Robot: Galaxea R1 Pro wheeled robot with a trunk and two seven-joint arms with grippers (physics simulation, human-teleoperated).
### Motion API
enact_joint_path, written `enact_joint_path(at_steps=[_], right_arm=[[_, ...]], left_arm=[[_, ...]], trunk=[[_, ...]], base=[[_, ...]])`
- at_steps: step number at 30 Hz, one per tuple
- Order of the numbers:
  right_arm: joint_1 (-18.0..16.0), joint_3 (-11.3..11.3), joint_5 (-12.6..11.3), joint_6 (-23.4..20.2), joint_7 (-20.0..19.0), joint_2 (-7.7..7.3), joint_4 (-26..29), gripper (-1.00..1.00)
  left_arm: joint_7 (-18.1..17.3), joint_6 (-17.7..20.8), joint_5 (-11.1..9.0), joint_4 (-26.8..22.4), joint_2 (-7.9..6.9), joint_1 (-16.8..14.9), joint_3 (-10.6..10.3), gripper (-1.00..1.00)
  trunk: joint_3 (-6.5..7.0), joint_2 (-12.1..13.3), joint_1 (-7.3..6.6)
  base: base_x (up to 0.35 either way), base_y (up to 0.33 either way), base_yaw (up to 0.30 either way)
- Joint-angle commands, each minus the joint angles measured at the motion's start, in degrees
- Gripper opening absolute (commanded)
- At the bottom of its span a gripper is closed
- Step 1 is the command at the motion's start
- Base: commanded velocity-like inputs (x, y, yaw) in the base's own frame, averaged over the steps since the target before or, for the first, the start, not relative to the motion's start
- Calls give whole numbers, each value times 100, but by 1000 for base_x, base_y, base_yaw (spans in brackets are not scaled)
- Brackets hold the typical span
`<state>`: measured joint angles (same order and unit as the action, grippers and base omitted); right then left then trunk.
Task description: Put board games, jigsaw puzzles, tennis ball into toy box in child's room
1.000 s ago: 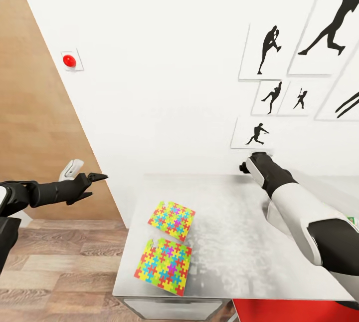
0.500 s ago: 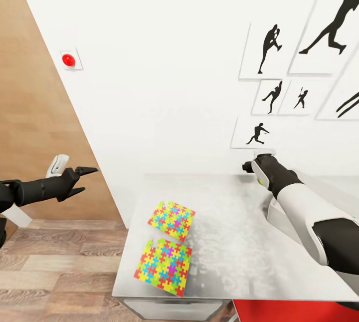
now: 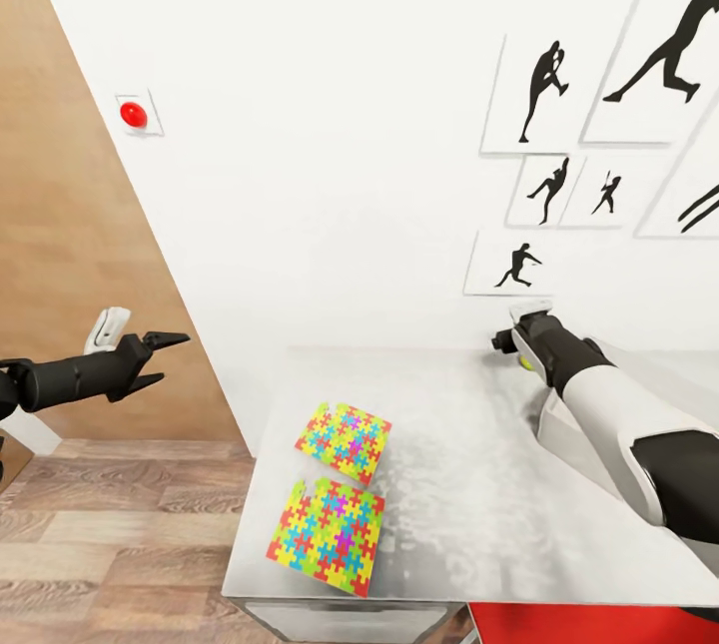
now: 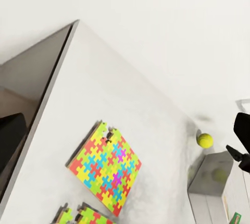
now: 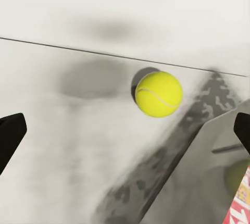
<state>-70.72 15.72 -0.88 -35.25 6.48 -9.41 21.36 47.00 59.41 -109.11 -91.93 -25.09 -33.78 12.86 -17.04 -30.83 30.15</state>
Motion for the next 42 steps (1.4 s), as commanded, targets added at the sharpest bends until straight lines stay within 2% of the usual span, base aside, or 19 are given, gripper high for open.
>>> enact_joint_path(at_steps=[1, 9, 16, 25, 33, 37, 39, 42], right_arm=[[-12, 34, -7, -36, 13, -7, -6, 100], [-40, 36, 7, -37, 3, -22, -64, 100], [-46, 38, 12, -23, -3, -167, -81, 100], [-47, 68, 33, 1, -6, -230, -241, 100], [-47, 81, 35, 14, -9, -236, -271, 100], [-47, 93, 37, 203, -10, -216, -285, 100], [-46, 119, 58, 269, -11, -217, -293, 100], [-43, 347, 224, 526, -124, -225, -314, 100]], left_arm=[[57, 16, -58, -3, -16, -6, 5, 100], [48, 10, -66, 0, -68, -6, 6, 100], [47, 17, -67, -6, -74, -6, 6, 100], [39, 18, -67, -16, -75, -6, 0, 100], [43, 18, -67, -17, -75, -6, 5, 100], [39, 18, -67, -18, -75, -6, 0, 100], [39, 21, -67, -18, -75, -6, -1, 100], [44, 21, -186, -18, -78, -6, -2, 100]], trunk=[[-28, -51, 25], [-172, -372, 201], [-297, -652, 354], [-459, -1013, 552], [-602, -1334, 728], [-674, -1495, 815], [-710, -1575, 859], [-764, -1695, 925]], base=[[0, 0, 0], [0, 0, 0], [0, 0, 0], [0, 0, 0], [0, 0, 0], [0, 0, 0], [0, 0, 0], [0, 0, 0]])
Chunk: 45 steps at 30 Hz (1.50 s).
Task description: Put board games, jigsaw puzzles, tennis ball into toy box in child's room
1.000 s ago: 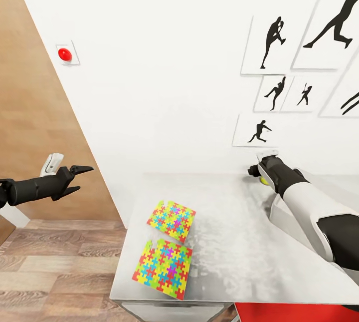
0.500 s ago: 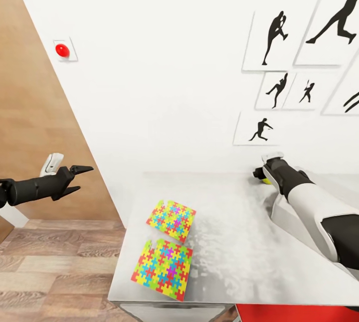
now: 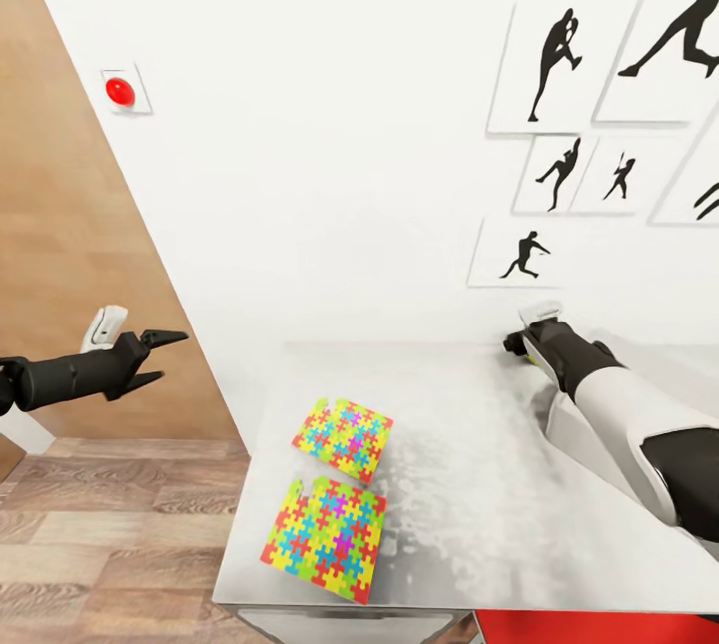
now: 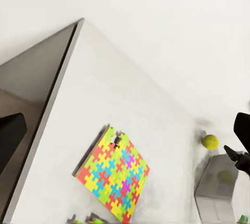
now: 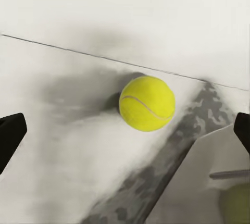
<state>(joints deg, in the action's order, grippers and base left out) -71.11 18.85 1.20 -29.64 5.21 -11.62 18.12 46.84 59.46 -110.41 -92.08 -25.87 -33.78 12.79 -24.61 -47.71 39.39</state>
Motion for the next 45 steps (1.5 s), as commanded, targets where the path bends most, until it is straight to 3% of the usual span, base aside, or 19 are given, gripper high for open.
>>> enact_joint_path(at_steps=[1, 4, 8, 14, 18, 27, 45], right_arm=[[-2, 77, 43, 38, -76, -4, -1, 100], [-5, 200, 122, 322, -415, -14, -126, 100], [-7, 240, 151, 440, -568, -85, -195, 100], [-14, 246, 151, 466, -623, -213, -216, 100], [-58, 230, 104, 468, -633, -383, -220, 100], [-99, 210, 77, 463, -635, -441, -221, 100], [-77, 197, 78, 477, -630, -414, -145, 100]], left_arm=[[62, 17, -97, -3, -3, -6, 5, 100], [65, 19, -231, -3, -52, -6, 4, 100], [69, 15, -279, -3, -76, -4, -6, 100], [72, 14, -294, -3, -83, -5, -12, 100], [83, 13, -296, -3, -85, -6, -20, 100], [88, 16, -297, 2, -85, -6, -21, 100], [89, 19, -288, 18, -85, -6, -5, 100]], trunk=[[-25, -47, 23], [-79, -167, 89], [-151, -328, 177], [-259, -569, 309], [-331, -729, 397], [-492, -1090, 594], [-561, -1090, 594]], base=[[0, 0, 0], [0, 0, 0], [0, 0, 0], [0, 0, 0], [0, 0, 0], [0, 0, 0], [0, 0, 2]])
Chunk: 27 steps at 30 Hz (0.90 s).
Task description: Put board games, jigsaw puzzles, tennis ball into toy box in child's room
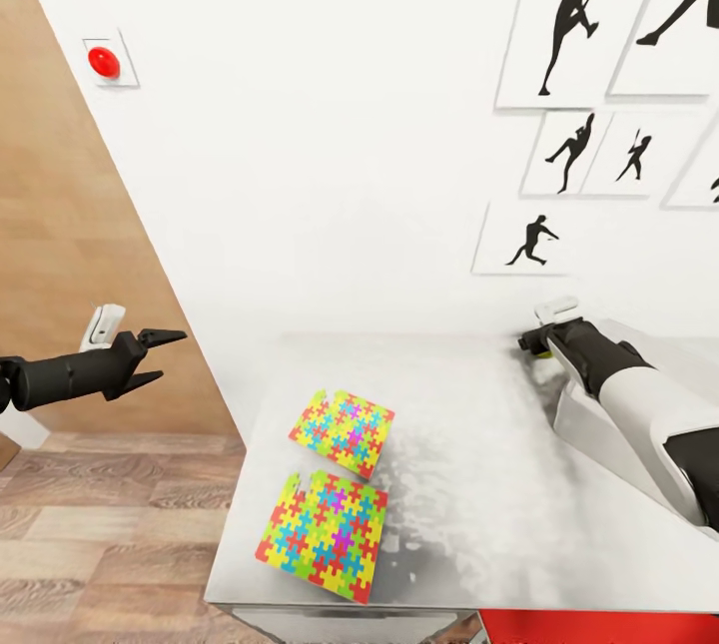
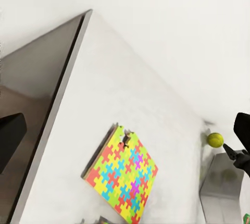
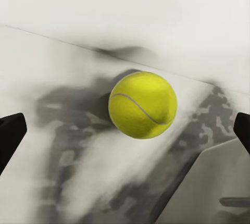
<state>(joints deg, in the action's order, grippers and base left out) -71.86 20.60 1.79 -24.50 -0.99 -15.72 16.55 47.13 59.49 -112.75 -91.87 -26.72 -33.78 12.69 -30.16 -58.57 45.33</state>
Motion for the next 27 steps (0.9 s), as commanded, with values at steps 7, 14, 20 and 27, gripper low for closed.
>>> enact_joint_path(at_steps=[7, 14, 20, 27], right_arm=[[-56, 10, 15, -54, -13, -44, 22, 100], [-96, -2, 14, -50, -8, -56, 23, 100], [-122, -3, 14, -40, -9, -66, 24, 100], [-126, -3, 14, -29, -15, -76, 24, 100]], left_arm=[[60, 18, -55, -6, -1, -6, 5, 100], [60, 18, -55, -6, -8, 1, 10, 100], [60, 18, -55, -6, -9, 1, 13, 100], [60, 18, -55, -6, -9, 3, 14, 100]], trunk=[[-69, -4, 0], [-133, -4, 0], [-188, -4, 0], [-252, -4, 0]], base=[[0, 0, 0], [0, 0, 0], [0, 0, 0], [0, 0, 0]])
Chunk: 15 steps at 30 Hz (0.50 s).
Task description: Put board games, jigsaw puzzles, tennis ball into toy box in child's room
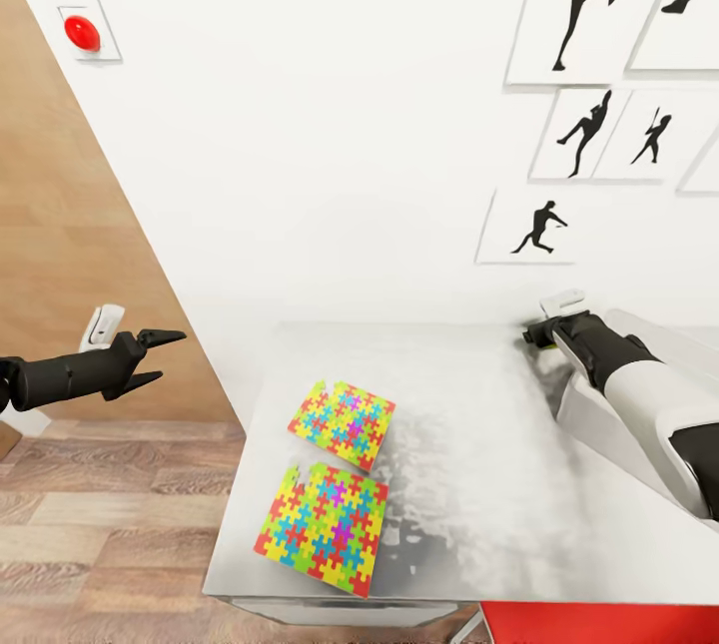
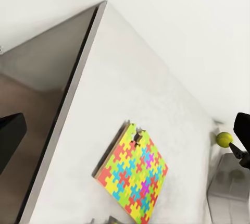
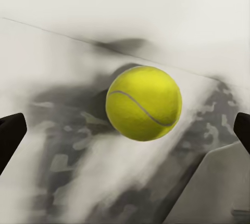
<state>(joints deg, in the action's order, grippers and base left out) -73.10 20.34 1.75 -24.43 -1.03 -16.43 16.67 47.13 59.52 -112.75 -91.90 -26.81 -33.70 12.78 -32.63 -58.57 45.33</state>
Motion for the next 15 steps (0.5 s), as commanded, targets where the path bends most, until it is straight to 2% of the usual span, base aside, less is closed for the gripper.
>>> enact_joint_path(at_steps=[1, 15], right_arm=[[-4, 23, 17, -34, -11, -19, 12, 100], [-20, 18, 2, -19, -12, -238, 42, 100]], left_arm=[[60, 15, -55, -3, 0, -5, 5, 100], [60, 15, -55, -12, 0, -5, 1, 100]], trunk=[[-15, -4, 0], [-143, -4, 0]], base=[[0, 0, 0], [0, 0, 0]])
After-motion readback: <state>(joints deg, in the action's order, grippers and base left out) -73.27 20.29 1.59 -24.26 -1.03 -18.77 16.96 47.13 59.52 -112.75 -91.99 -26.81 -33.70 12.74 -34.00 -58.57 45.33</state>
